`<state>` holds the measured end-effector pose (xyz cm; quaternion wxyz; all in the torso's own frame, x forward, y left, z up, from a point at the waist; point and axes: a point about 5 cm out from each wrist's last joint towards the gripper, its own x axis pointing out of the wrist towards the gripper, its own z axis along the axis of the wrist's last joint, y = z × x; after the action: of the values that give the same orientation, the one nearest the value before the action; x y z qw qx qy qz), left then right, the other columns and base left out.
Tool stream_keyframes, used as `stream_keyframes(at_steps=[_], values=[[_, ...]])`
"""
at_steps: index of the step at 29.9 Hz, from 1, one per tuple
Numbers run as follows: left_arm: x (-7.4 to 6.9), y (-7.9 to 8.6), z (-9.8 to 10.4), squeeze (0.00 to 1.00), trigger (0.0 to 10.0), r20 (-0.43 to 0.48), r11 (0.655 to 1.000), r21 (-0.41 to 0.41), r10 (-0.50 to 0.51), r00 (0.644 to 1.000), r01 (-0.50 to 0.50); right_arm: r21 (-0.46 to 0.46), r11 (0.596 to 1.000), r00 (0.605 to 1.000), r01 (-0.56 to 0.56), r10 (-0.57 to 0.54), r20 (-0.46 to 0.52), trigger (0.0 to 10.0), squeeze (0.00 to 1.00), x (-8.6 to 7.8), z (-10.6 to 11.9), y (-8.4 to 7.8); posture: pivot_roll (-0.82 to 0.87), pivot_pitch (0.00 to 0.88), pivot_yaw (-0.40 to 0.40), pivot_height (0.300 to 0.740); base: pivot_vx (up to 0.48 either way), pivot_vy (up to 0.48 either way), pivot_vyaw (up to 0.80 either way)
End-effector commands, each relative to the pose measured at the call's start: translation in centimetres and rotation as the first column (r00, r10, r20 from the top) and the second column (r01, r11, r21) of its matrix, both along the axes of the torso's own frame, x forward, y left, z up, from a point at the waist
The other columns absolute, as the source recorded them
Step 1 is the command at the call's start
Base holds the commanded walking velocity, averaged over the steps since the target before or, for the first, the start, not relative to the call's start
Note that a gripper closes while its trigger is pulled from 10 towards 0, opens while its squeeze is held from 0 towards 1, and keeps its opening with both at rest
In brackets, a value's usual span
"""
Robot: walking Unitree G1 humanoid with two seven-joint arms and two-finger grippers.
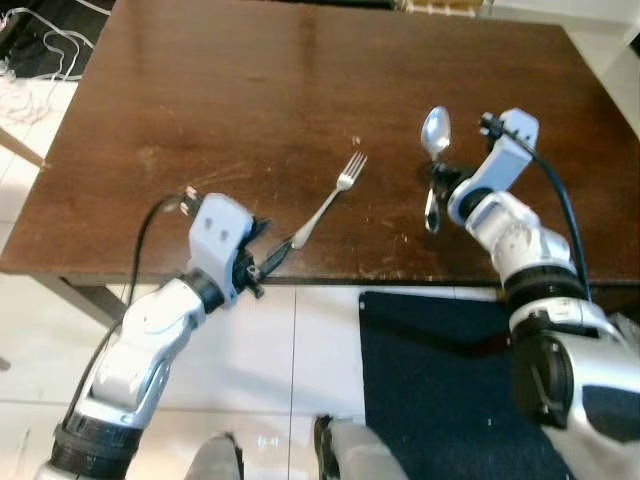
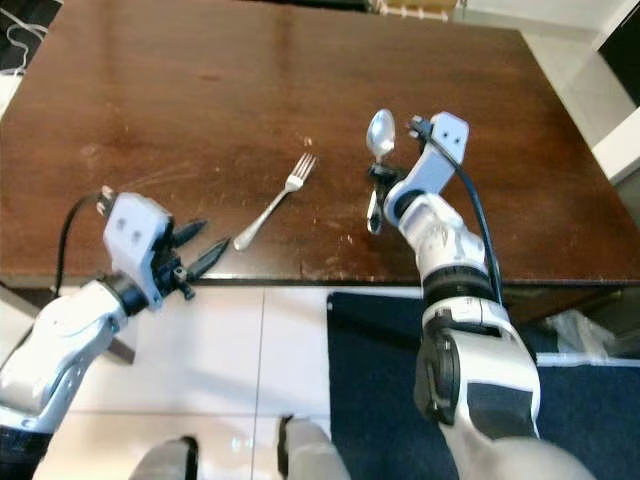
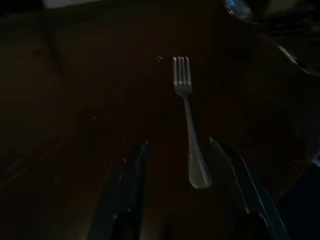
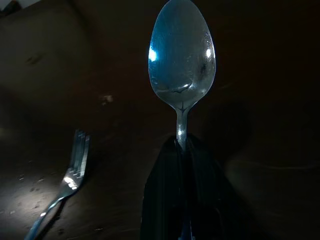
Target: Setting the table
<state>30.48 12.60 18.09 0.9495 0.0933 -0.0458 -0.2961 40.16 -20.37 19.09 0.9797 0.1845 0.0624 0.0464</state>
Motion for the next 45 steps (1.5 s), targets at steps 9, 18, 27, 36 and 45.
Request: stream_keyframes(at_steps=[9,18,27,36,45], values=[[3.1,-2.4,1.5,0.00,10.0,-0.031,0.998,0.063,0.019,0.999,-0.017,-0.002,0.995,0.994,0.105,-0.104,0.016,0.0,0.00,-0.8,-0.7,-1.8,0.06,0.123,0.060,0.740,0.000,0.000,0.00],[5.2,-3.6,1.1,0.00,10.0,-0.152,0.998,0.055,0.047,0.987,-0.039,-0.027,0.992,0.992,0.126,-0.126,0.008,0.0,0.00,-1.0,-1.2,-1.7,0.07,0.133,0.078,0.740,0.000,0.000,0.00],[7.4,-4.5,0.3,1.00,10.0,-0.196,0.994,0.040,0.103,0.975,-0.097,-0.099,0.987,0.992,0.123,-0.123,0.006,10.0,0.00,-1.0,-0.7,-1.4,0.05,0.136,0.064,0.740,0.000,0.000,0.00],[8.3,-4.9,0.7,0.00,10.0,-0.173,0.994,0.066,0.098,0.980,-0.088,-0.094,0.983,0.987,0.158,-0.158,0.007,10.0,0.00,-1.1,-0.7,-1.9,0.06,0.163,0.087,0.740,0.000,0.000,0.00],[8.8,-4.8,0.7,0.00,10.0,-0.146,0.990,0.124,0.083,0.986,-0.065,-0.079,0.979,0.982,0.188,-0.189,0.001,10.0,0.00,-1.5,-1.4,-2.2,0.08,0.181,0.125,0.740,0.000,0.000,0.00]])
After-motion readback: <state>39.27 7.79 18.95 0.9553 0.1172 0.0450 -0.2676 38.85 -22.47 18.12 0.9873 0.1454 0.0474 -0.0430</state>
